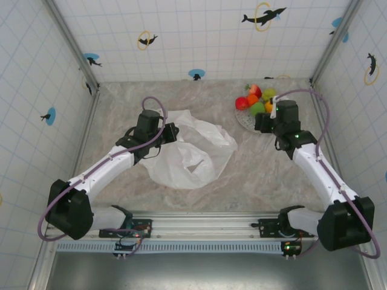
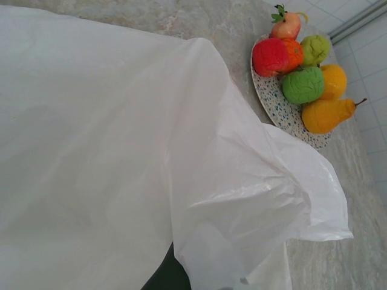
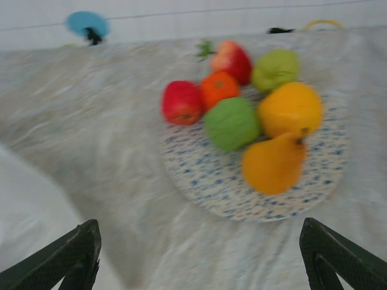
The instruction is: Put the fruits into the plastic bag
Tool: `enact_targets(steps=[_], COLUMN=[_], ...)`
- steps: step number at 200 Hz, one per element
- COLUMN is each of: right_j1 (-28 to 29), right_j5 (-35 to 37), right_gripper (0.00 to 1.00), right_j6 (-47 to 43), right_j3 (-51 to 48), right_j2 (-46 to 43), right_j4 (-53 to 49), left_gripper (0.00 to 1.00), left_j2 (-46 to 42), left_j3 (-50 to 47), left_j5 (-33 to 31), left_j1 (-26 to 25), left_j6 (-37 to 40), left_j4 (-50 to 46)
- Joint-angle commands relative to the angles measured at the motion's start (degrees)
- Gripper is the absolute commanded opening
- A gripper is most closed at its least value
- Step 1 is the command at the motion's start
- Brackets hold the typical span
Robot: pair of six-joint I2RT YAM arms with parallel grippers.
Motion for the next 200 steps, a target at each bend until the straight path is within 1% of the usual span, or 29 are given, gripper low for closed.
enact_targets(steps=[1, 26, 100, 146, 200], right_j1=[-3.75, -6.91, -9.06, -10.05, -10.65], right_j5=[3.45, 1.49, -1.32, -2.99, -4.9], right_gripper=[0.89, 0.91, 0.94, 0.95, 0.92], right_j6=[0.61, 0.04, -2.54, -3.67, -5.09], right_j3=[-1.66, -0.74, 5.38, 9.29, 13.46], right_j2=[3.46, 9.12, 24.76, 31.12, 36.92], right_j4=[6.53, 9.18, 9.81, 9.8, 9.72], left_gripper=[0.0, 0.0, 0.0, 0.0, 0.0], left_j2=[0.71, 0.62, 0.54, 0.2, 0.01], left_j3=[0.41, 0.5, 0.68, 0.44, 0.45], left_j5=[1.28, 1.48, 2.28, 2.39, 2.53], left_j1=[0.6, 0.59, 0.64, 0.56, 0.57], left_j6=[-0.85, -1.09, -1.88, -2.22, -2.34], left_j4=[0.29, 0.31, 0.3, 0.29, 0.03])
